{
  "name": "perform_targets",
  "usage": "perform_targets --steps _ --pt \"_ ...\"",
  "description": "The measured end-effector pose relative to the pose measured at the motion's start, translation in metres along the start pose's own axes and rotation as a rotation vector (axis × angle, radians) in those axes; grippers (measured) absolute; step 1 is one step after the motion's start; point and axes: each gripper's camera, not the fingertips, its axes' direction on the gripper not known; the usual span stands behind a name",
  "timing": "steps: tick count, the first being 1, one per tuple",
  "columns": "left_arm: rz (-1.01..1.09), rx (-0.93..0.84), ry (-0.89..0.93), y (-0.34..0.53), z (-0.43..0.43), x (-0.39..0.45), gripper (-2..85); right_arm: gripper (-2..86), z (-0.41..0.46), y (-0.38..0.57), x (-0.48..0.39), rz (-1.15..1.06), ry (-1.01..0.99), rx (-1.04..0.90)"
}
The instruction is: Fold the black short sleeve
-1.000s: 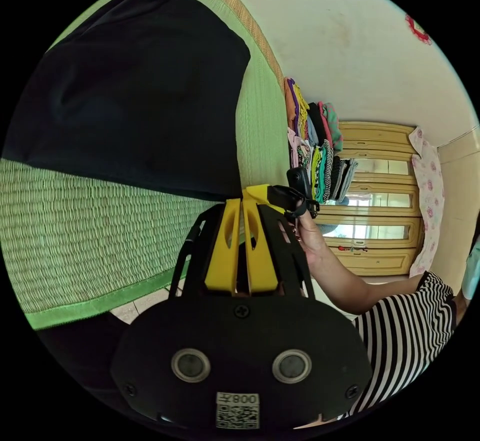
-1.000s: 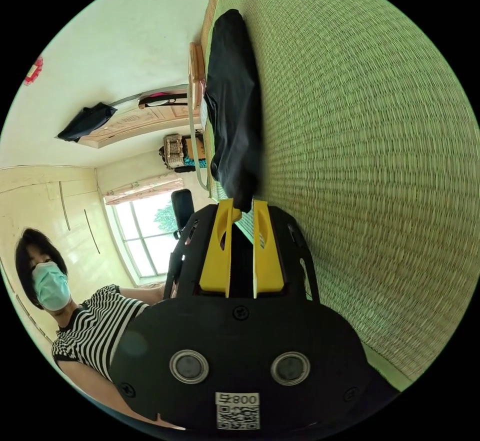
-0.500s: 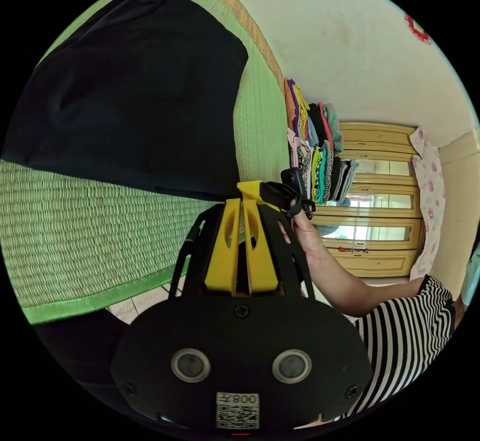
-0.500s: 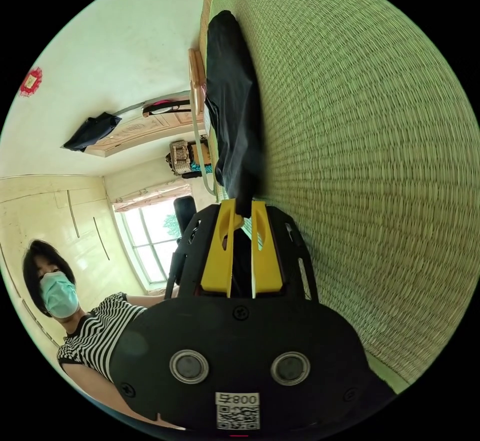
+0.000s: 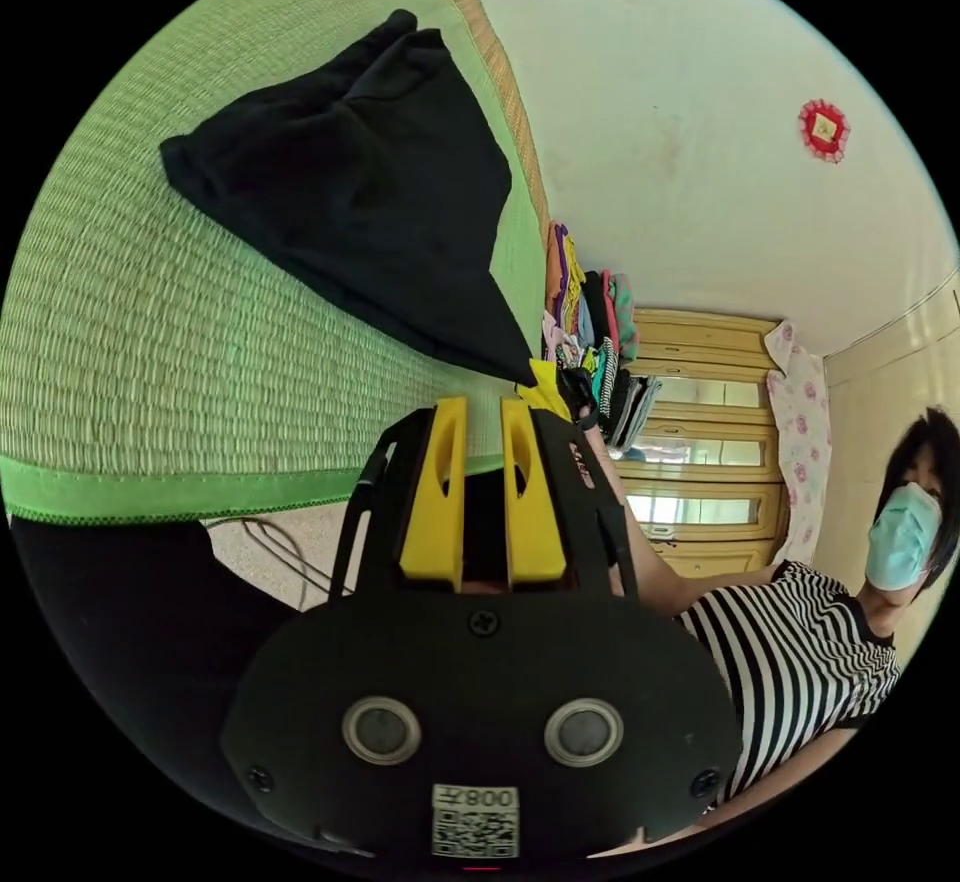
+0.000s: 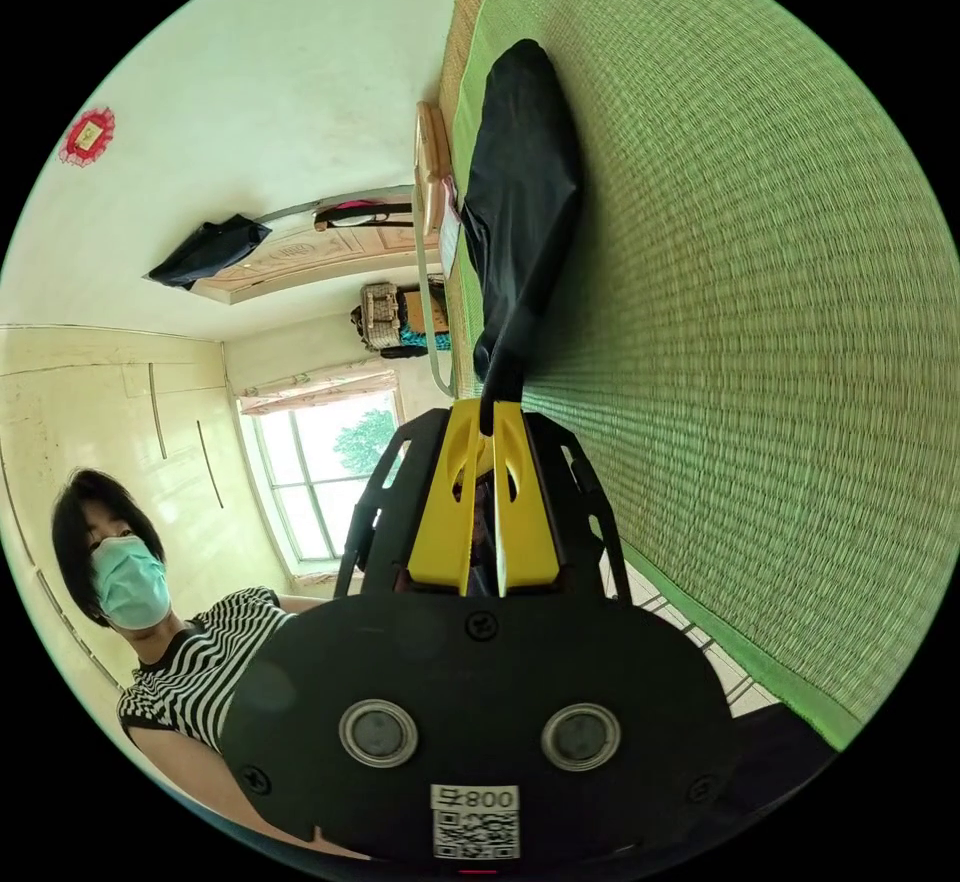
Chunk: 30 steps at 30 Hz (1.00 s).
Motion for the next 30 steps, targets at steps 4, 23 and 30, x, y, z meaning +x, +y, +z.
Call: perform_targets --steps 4,23,30 --pt "-0.084 0.120 0.063 0.010 -0.028 -0.020 9.0 1.9 0.002 -0.004 -0.007 -0.032 -0.018 0.010" --pt "-0.332 0.373 0.177 0.039 -0.066 -0.049 10.4 1.9 -0.016 -0.018 0.020 -0.106 -0.033 0.054" --pt "-0.299 0.335 0.180 0.046 -0.071 -0.035 4.3 1.8 -0.040 -0.007 0.067 -0.073 -0.022 0.075"
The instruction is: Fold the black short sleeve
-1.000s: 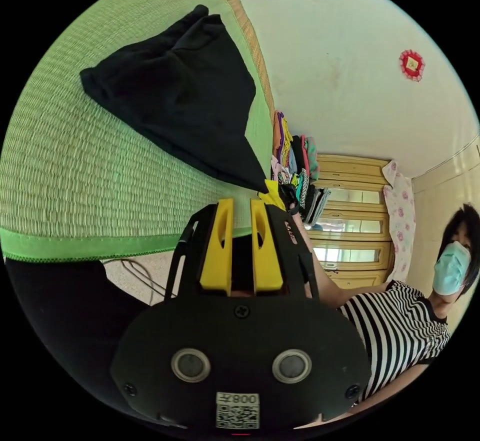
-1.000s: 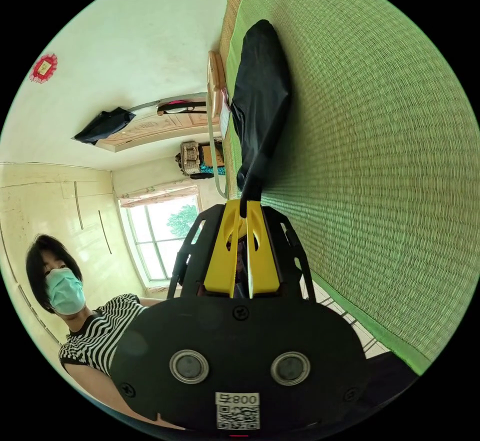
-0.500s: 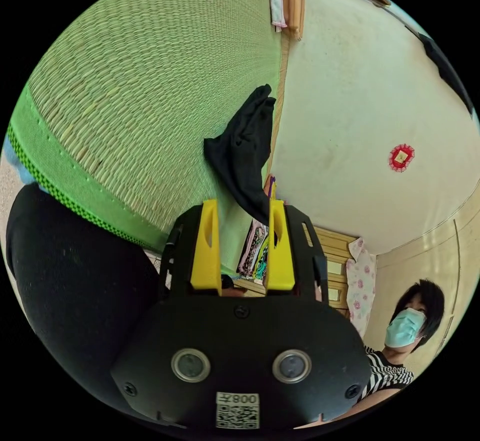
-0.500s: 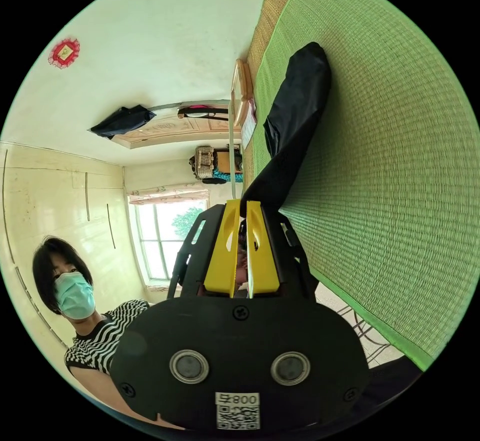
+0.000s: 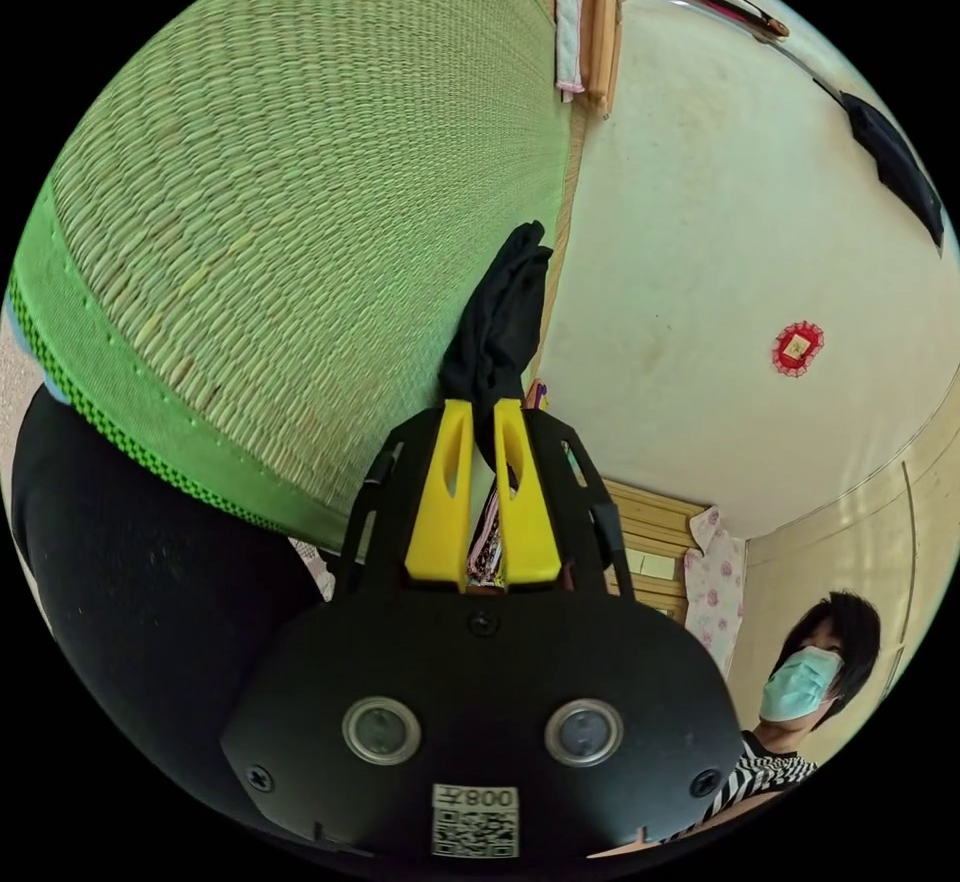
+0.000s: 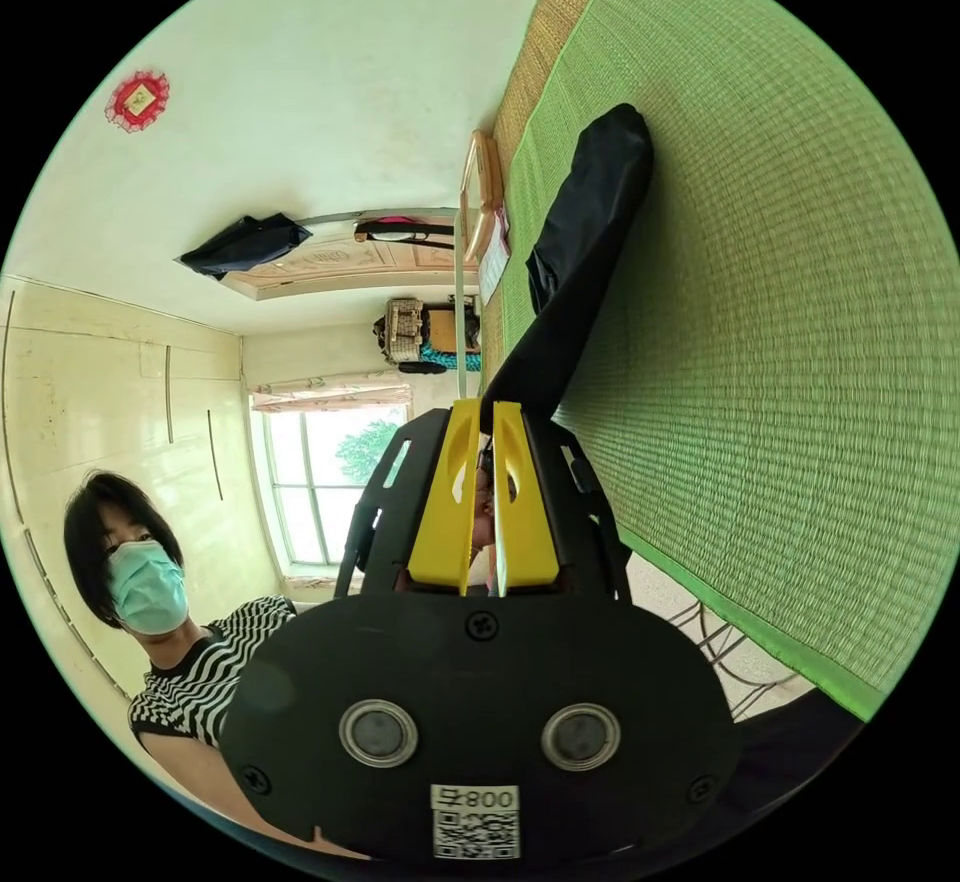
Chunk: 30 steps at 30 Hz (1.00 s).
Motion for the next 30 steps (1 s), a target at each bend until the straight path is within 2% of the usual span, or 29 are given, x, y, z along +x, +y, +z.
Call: perform_targets --steps 11,22,30 --pt "0.064 -0.130 -0.047 0.062 -0.015 0.036 2.7 1.9 -0.066 0.061 0.103 0.083 0.111 -0.020" --pt "0.137 -0.203 -0.039 0.137 -0.027 0.096 2.5 2.0 -0.136 0.130 0.180 0.044 0.053 -0.008" --pt "0.271 -0.270 0.032 0.184 0.000 0.187 2.3 1.8 -0.221 0.161 0.214 -0.069 -0.030 0.087"
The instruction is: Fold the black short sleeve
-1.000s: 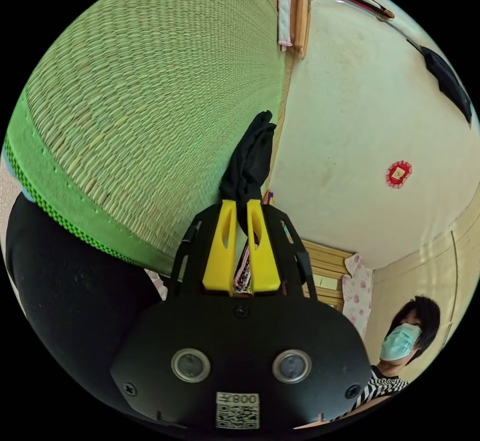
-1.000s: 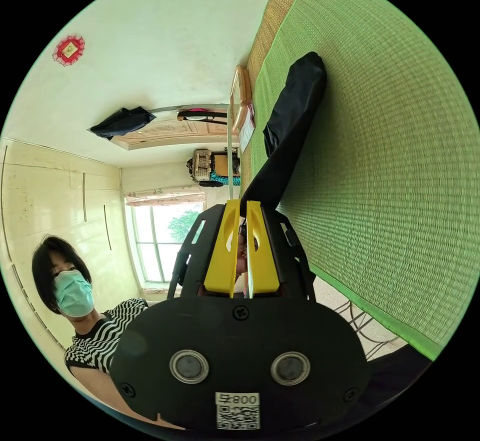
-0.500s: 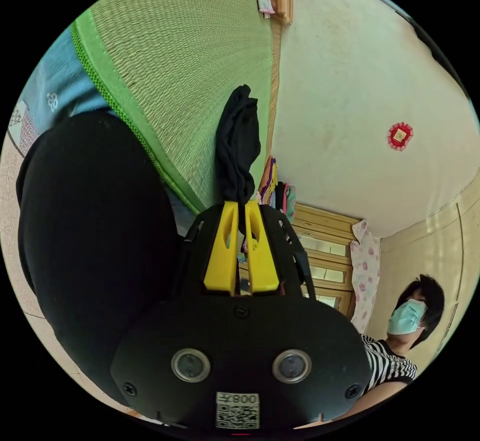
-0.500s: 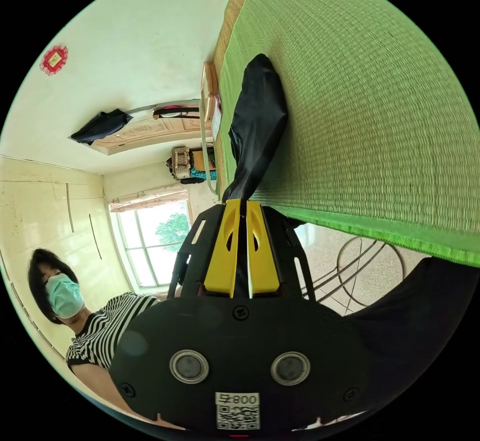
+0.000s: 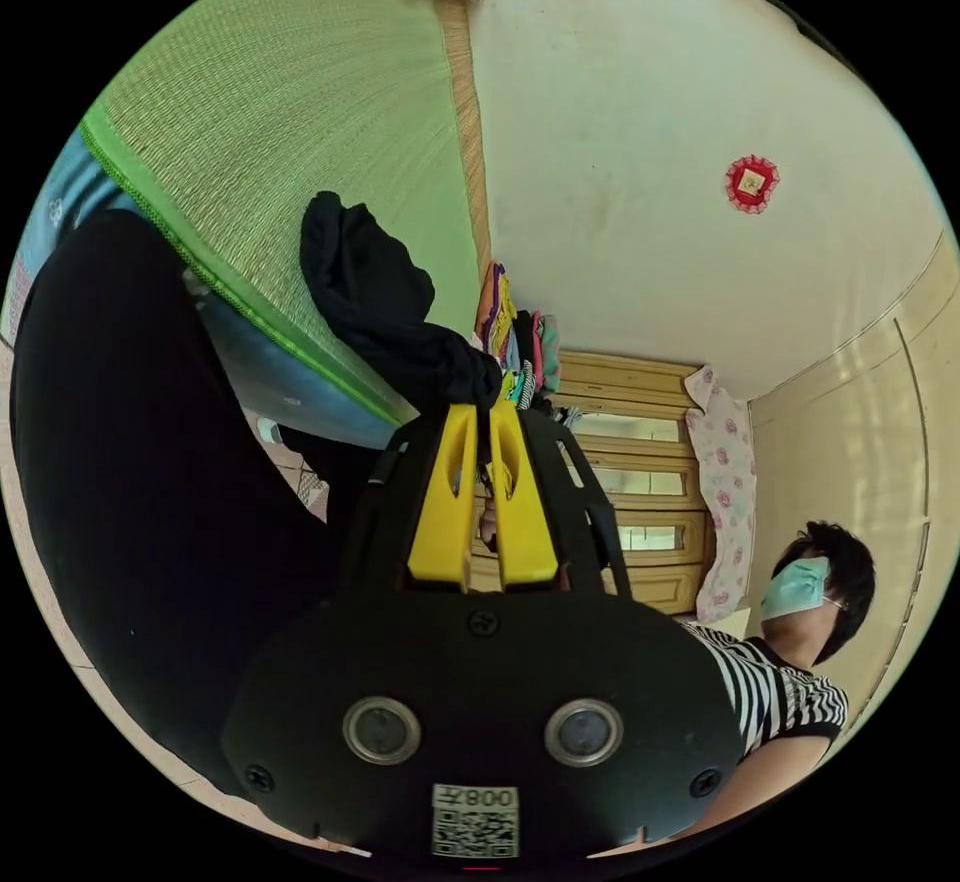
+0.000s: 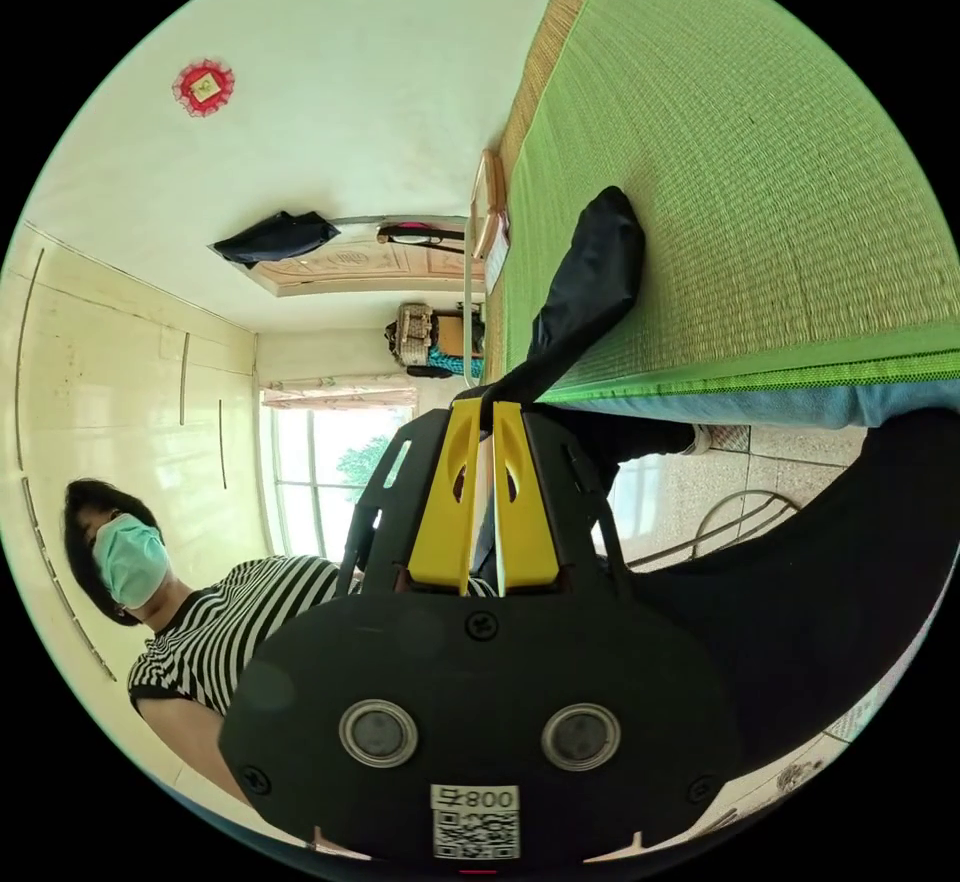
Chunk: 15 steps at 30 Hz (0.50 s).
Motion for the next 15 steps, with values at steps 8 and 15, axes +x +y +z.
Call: perform_targets --steps 8,15 --pt "0.113 -0.078 0.032 -0.025 0.070 0.100 2.1 1.8 -0.114 -0.006 0.051 -0.085 -0.065 0.126" --pt "0.182 -0.149 0.017 -0.072 0.171 0.198 2.2 1.9 -0.227 -0.059 0.075 -0.163 -0.029 0.209"
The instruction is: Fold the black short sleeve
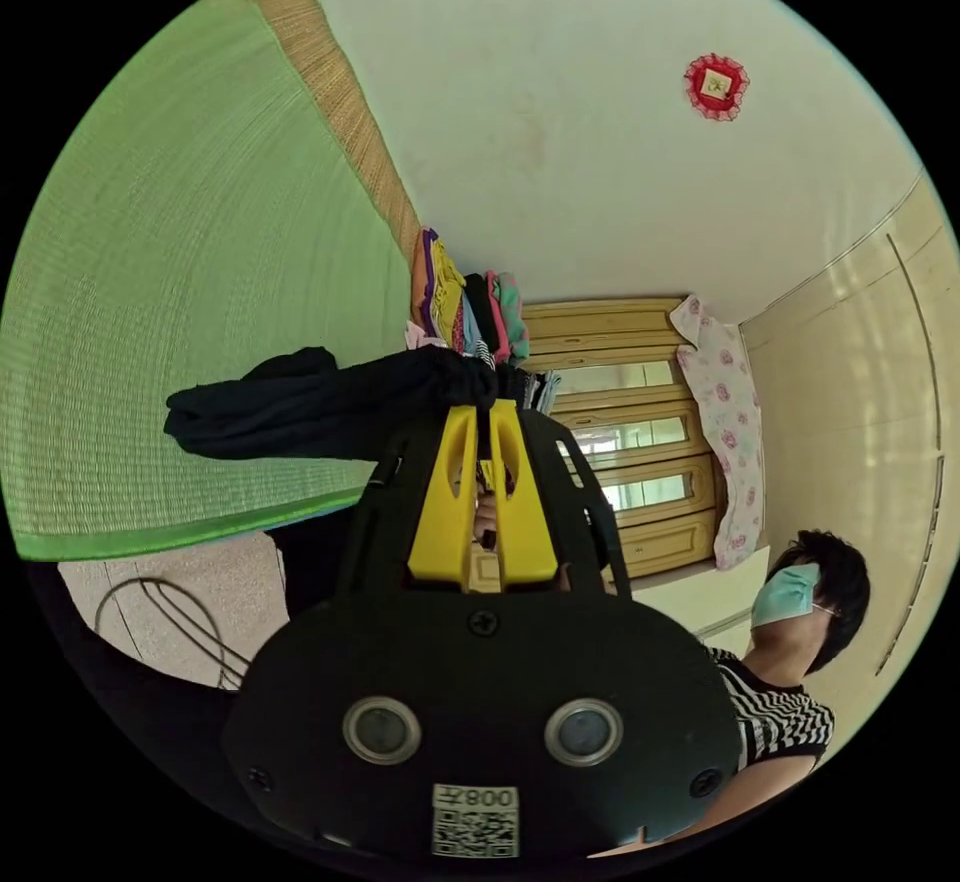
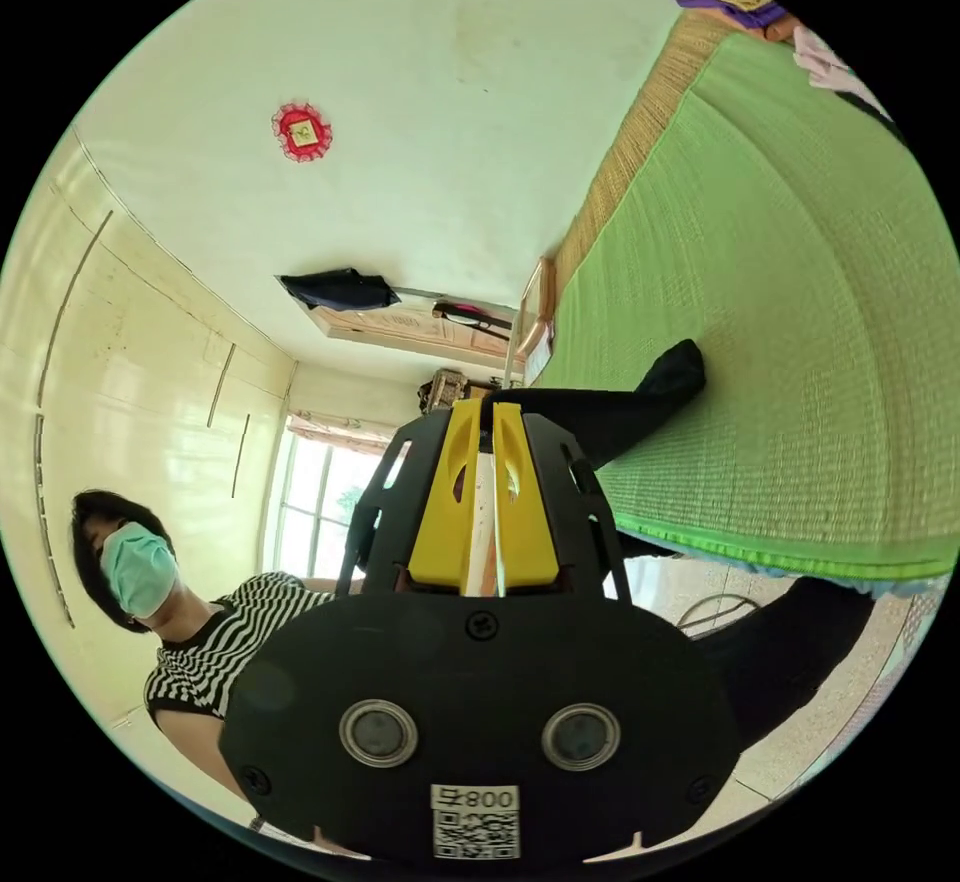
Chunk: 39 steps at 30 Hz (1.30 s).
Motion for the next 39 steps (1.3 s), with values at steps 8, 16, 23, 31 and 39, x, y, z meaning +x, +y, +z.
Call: perform_targets --steps 8,16,23,31,39 --pt "0.119 -0.029 0.041 -0.105 0.149 0.117 2.1 1.9 -0.177 -0.140 -0.002 -0.128 0.071 0.134" --pt "0.390 -0.126 0.143 -0.168 0.338 0.286 2.1 1.9 -0.405 -0.193 -0.068 -0.329 0.265 0.306" --pt "0.494 -0.443 0.064 -0.122 0.535 0.342 2.2 1.8 -0.614 -0.092 0.042 -0.119 0.415 0.527" --pt "0.517 -0.637 -0.117 -0.084 0.630 0.367 2.4 1.8 -0.695 -0.022 0.172 0.058 0.330 0.578" --pt "0.503 -0.699 -0.138 -0.066 0.683 0.402 2.4 1.8 -0.733 -0.013 0.195 0.120 0.499 0.492"
